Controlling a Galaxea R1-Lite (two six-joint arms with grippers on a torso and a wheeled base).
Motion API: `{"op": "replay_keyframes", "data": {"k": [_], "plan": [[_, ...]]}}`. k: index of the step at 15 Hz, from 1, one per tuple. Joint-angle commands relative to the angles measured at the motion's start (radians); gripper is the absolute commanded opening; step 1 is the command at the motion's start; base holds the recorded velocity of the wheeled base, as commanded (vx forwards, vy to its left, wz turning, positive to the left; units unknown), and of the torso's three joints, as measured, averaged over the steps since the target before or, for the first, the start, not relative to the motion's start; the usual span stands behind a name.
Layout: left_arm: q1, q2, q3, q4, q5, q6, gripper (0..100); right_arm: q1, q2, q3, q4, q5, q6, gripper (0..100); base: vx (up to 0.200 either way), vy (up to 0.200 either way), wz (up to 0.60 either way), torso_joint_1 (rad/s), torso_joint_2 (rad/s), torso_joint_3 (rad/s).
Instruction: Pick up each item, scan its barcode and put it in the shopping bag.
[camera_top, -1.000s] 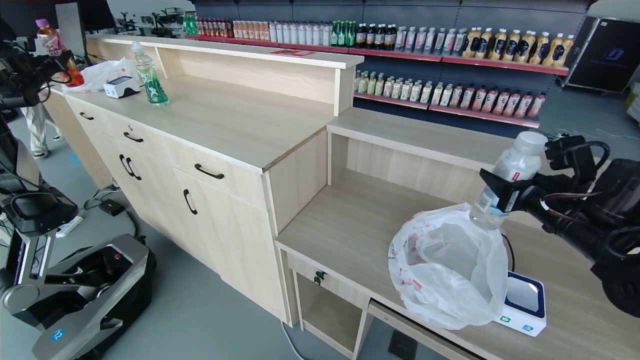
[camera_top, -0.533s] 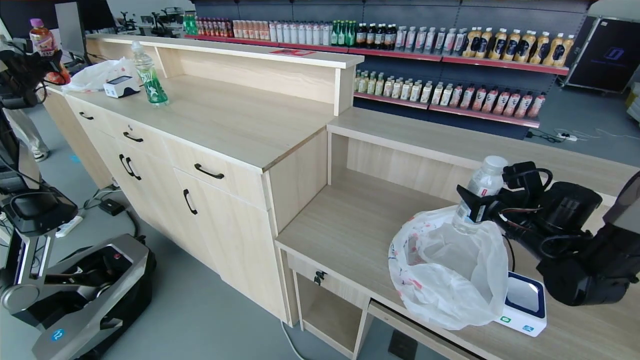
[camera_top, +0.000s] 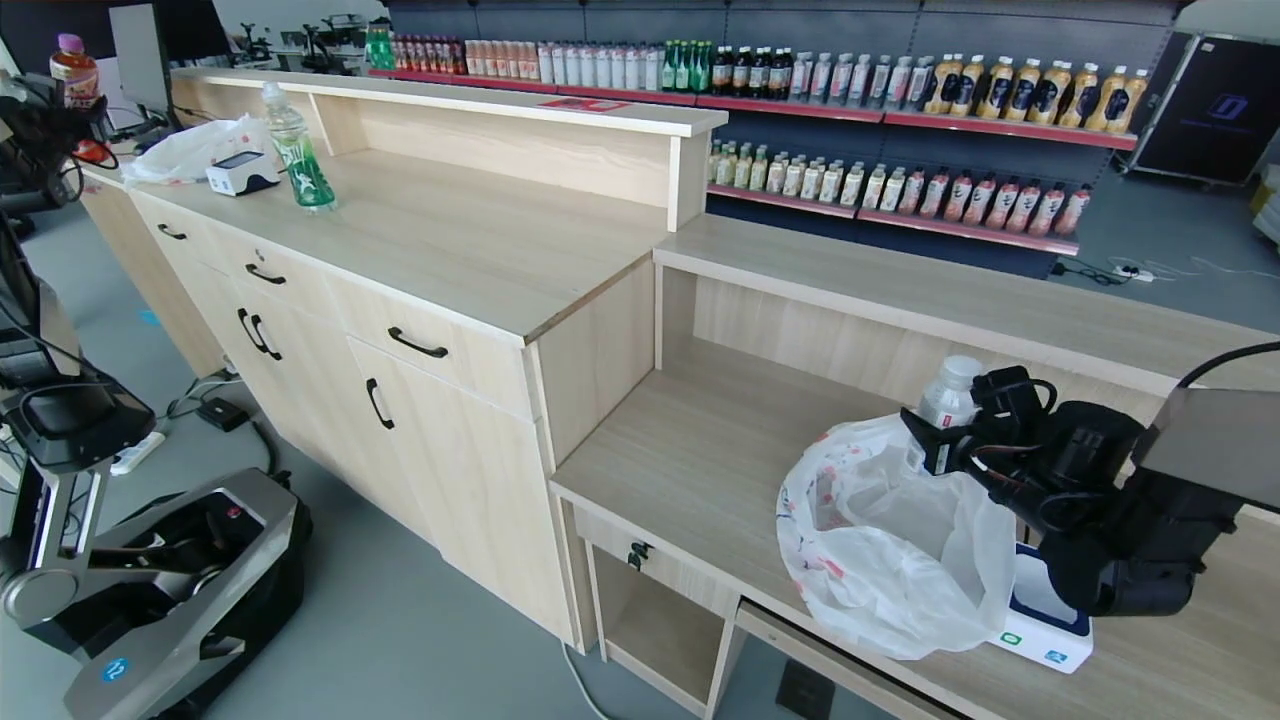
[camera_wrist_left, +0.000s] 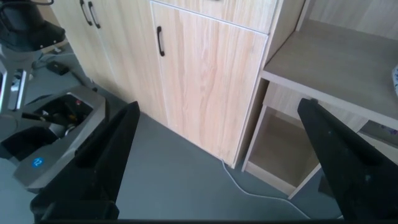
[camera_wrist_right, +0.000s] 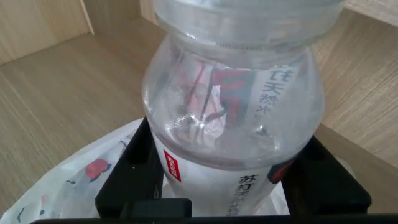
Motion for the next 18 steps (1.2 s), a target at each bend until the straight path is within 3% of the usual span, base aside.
{"op": "replay_keyframes", "data": {"k": [1,6,18], "plan": [[0.0,0.0,0.0,0.0,0.002,0.0,100,-0.008,0.064,-0.044,-0.001,0.008,0.0,0,0.0,0.0,0.0,0.0,0.0,0.0],[0.0,0.0,0.0,0.0,0.0,0.0,100,-0.011,0.12,-0.066,-0.001,0.024,-0.004,0,0.0,0.0,0.0,0.0,0.0,0.0],[0.0,0.0,0.0,0.0,0.0,-0.001,100,0.004,0.261,-0.268,-0.001,0.11,-0.026,0,0.0,0.0,0.0,0.0,0.0,0.0]]}}
